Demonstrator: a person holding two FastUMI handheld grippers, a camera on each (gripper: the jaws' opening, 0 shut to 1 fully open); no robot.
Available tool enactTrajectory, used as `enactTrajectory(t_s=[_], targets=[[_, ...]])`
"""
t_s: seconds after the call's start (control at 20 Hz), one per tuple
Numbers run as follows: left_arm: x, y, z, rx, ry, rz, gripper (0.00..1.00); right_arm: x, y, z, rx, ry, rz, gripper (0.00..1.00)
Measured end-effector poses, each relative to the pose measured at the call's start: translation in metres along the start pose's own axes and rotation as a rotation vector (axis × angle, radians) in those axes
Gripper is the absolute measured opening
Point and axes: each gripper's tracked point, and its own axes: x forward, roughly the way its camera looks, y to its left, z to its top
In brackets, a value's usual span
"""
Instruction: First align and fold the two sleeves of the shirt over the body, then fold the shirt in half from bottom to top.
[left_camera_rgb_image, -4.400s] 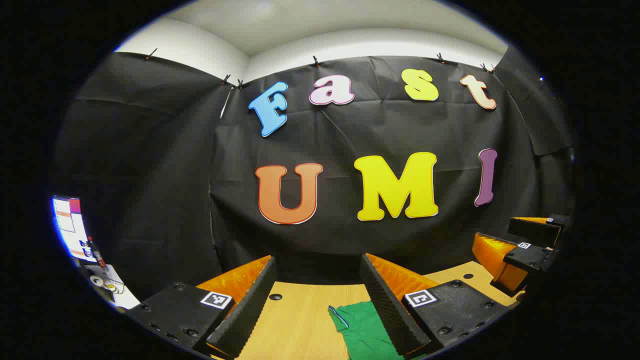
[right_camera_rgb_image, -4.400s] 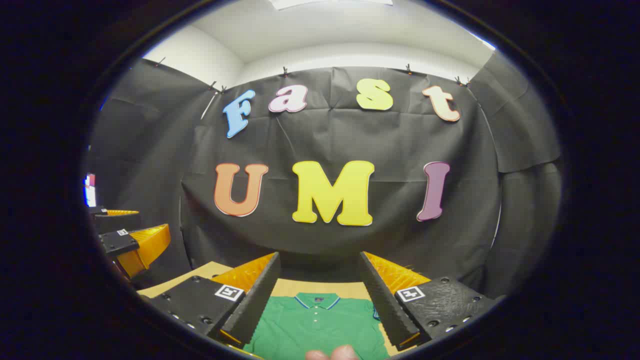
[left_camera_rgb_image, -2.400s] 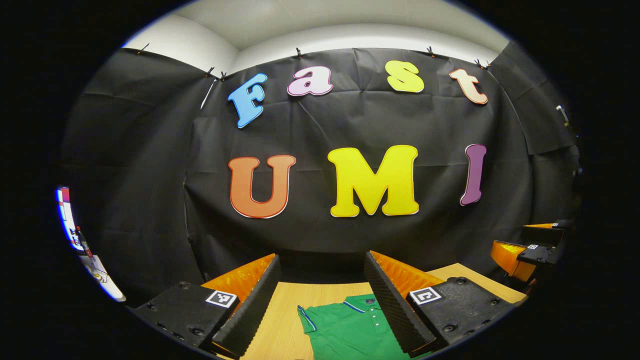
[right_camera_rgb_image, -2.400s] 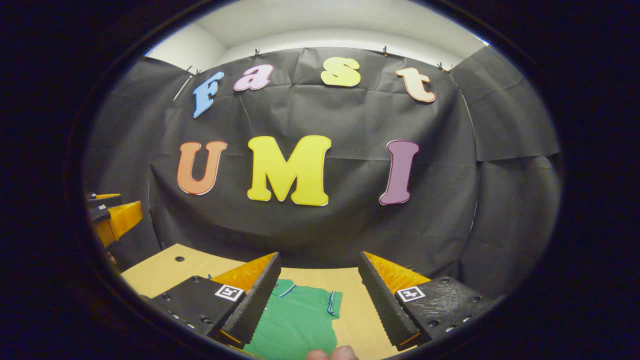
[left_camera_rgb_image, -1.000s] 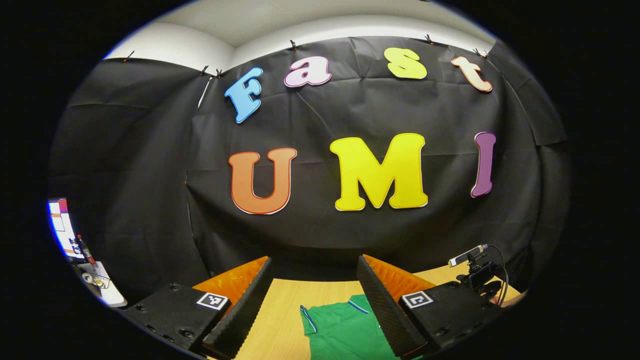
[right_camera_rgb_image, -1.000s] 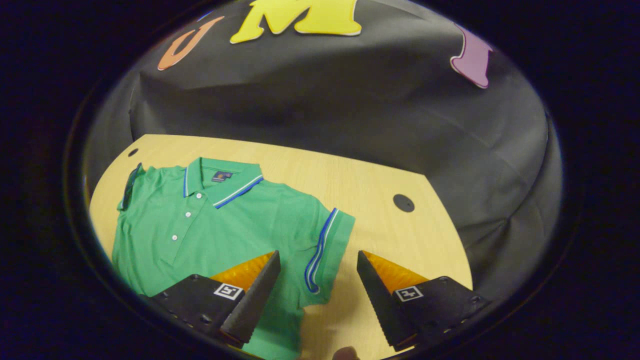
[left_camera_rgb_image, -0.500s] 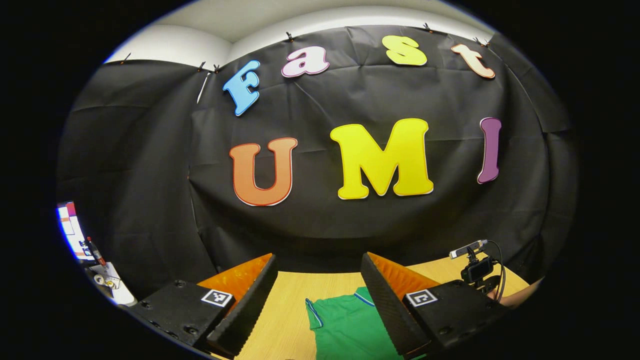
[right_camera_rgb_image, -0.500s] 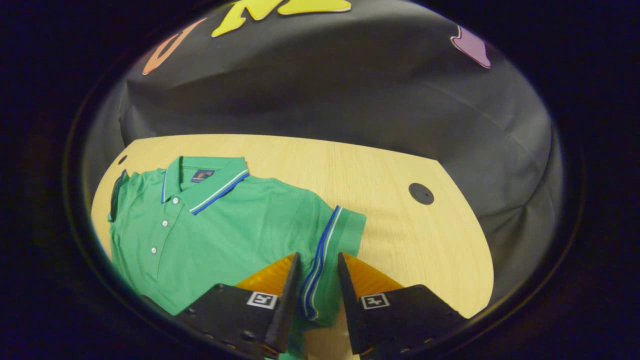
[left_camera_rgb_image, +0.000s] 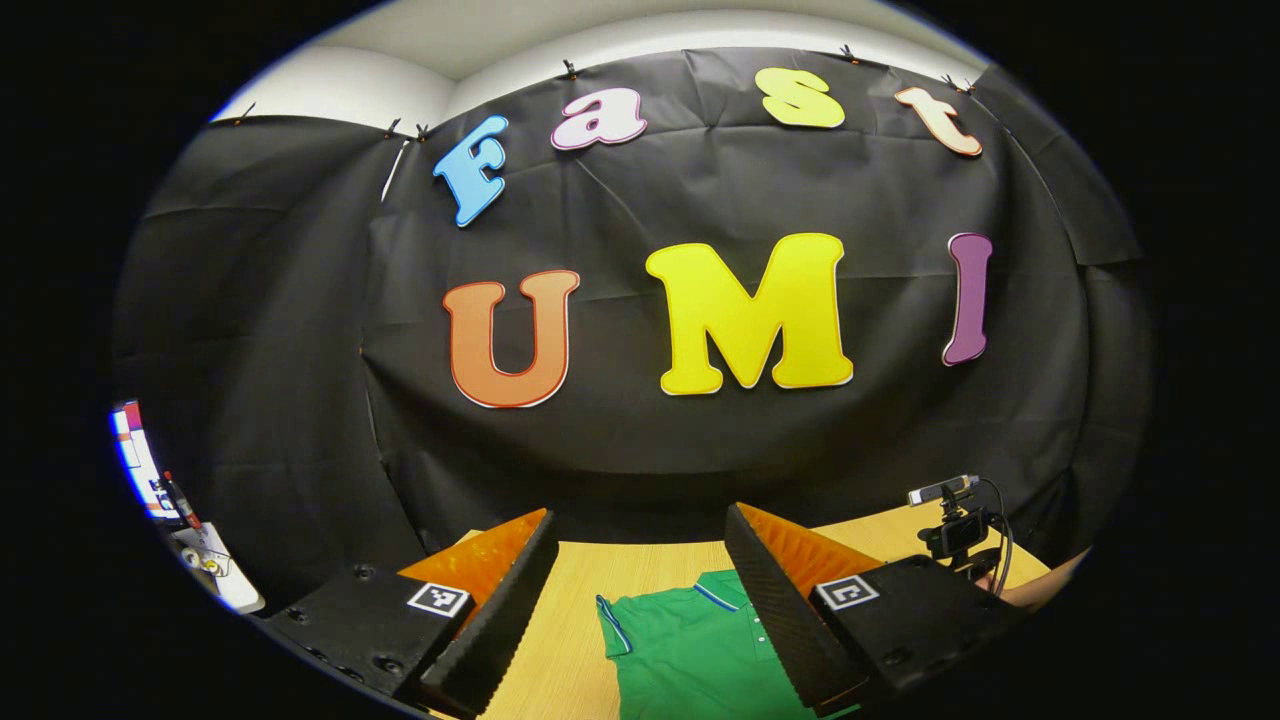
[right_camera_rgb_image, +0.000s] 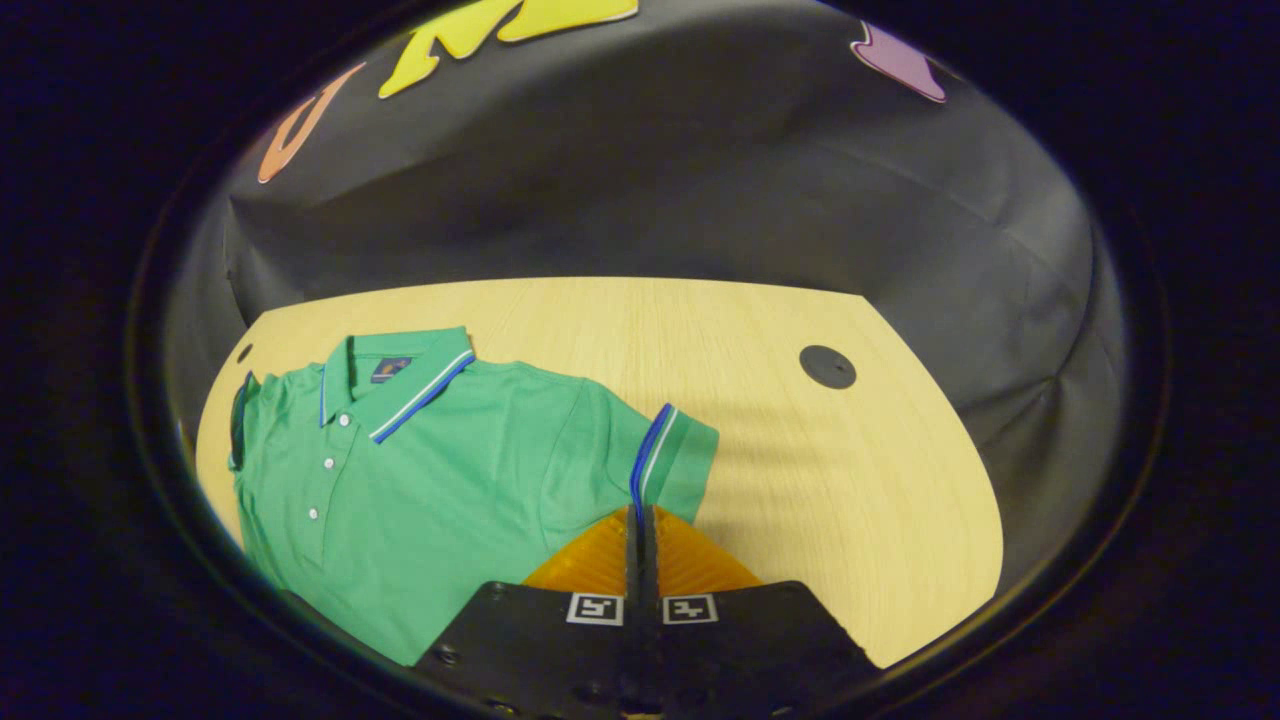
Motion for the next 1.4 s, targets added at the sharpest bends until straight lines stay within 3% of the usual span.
enactTrajectory(t_s=[0.35, 0.5, 0.65, 0.7, 0.75, 0.9, 1.1, 1.2, 1.35, 1.4], targets=[[-0.001, -0.001, -0.001, -0.032, -0.006, -0.010, 1.00, -0.041, 0.001, 0.028, 0.064, -0.085, 0.028, 0.00], [-0.003, 0.003, -0.003, -0.048, -0.005, -0.005, 1.00, -0.036, -0.006, 0.025, 0.006, -0.079, -0.040, 0.00], [-0.004, 0.009, -0.006, -0.049, 0.002, 0.008, 1.00, -0.024, 0.013, 0.006, -0.040, -0.003, 0.014, 0.64], [-0.005, 0.010, -0.006, -0.048, 0.004, 0.014, 1.00, -0.016, 0.013, 0.002, -0.061, 0.011, 0.005, 0.65], [-0.006, 0.012, -0.006, -0.046, 0.005, 0.019, 1.00, -0.012, 0.011, 0.003, -0.060, 0.017, -0.008, 0.61], [-0.006, 0.016, -0.007, -0.035, 0.006, 0.034, 1.00, 0.004, 0.001, -0.003, -0.033, 0.043, -0.048, 0.60], [-0.002, 0.015, -0.013, -0.042, 0.026, 0.044, 1.00, 0.009, -0.001, 0.000, -0.012, 0.047, -0.017, 0.60], [-0.001, 0.012, -0.012, -0.042, 0.026, 0.040, 1.00, 0.007, 0.000, -0.002, 0.033, 0.056, 0.015, 0.41], [0.002, 0.004, -0.013, -0.040, 0.028, 0.024, 1.00, 0.002, -0.012, 0.008, 0.112, 0.040, 0.041, 0.40], [0.003, 0.003, -0.014, -0.037, 0.029, 0.020, 1.00, 0.014, -0.013, 0.000, 0.149, 0.041, 0.052, 0.24]])
